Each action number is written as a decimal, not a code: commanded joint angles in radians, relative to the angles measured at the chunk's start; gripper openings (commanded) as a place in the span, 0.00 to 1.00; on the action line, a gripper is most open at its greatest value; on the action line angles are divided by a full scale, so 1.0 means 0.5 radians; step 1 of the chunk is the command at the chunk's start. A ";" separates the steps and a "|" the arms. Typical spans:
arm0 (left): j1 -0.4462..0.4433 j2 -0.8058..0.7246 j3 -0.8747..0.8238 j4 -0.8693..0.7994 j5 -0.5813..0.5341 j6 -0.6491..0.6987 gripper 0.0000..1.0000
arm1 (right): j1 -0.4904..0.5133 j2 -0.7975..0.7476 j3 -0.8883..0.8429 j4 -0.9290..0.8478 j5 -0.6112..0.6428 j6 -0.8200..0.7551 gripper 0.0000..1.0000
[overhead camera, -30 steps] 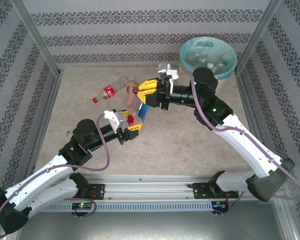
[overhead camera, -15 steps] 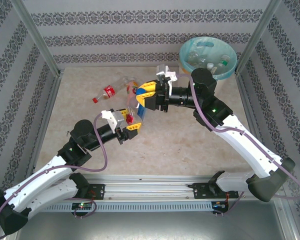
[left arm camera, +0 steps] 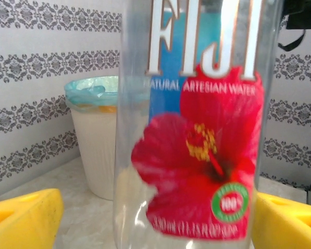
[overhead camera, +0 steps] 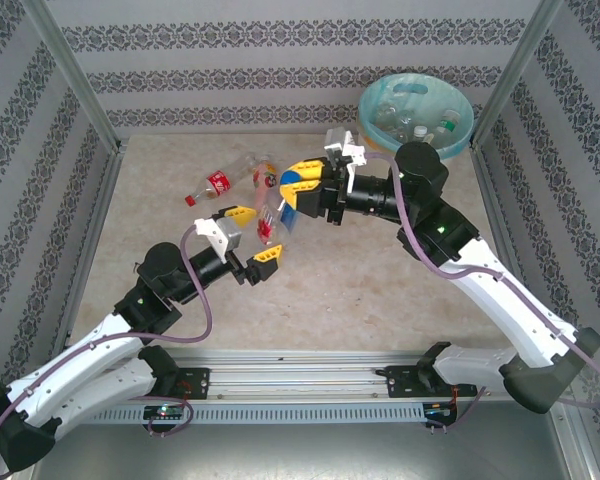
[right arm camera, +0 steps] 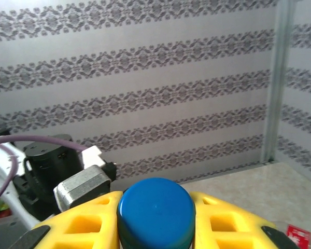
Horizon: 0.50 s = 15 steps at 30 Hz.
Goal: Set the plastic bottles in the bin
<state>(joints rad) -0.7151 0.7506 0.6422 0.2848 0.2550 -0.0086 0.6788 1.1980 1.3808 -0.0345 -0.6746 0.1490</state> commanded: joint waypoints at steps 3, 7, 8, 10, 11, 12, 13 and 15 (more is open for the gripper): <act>-0.006 -0.047 -0.043 0.169 -0.108 -0.037 0.93 | 0.000 -0.091 0.001 -0.059 0.435 -0.180 0.15; -0.006 -0.040 -0.064 0.212 -0.156 -0.044 0.95 | -0.030 -0.101 0.069 -0.154 0.794 -0.338 0.15; -0.006 -0.034 -0.064 0.218 -0.173 -0.053 0.95 | -0.041 -0.098 0.093 -0.174 0.883 -0.383 0.15; -0.006 -0.013 -0.058 0.221 -0.182 -0.059 0.95 | -0.076 -0.085 0.138 -0.200 1.040 -0.453 0.16; -0.006 0.002 -0.053 0.222 -0.187 -0.065 0.95 | -0.102 -0.076 0.158 -0.200 1.113 -0.483 0.16; -0.006 0.021 -0.048 0.231 -0.190 -0.072 0.95 | -0.140 -0.066 0.181 -0.198 1.163 -0.506 0.15; -0.007 0.042 -0.040 0.237 -0.190 -0.082 0.95 | -0.175 -0.055 0.206 -0.193 1.195 -0.526 0.15; -0.006 0.091 -0.010 0.239 -0.182 -0.092 0.95 | -0.265 -0.017 0.295 -0.203 1.263 -0.550 0.15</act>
<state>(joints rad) -0.7151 0.7746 0.6174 0.3458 0.1749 -0.0307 0.5877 1.1748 1.4609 -0.1429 -0.1745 -0.0658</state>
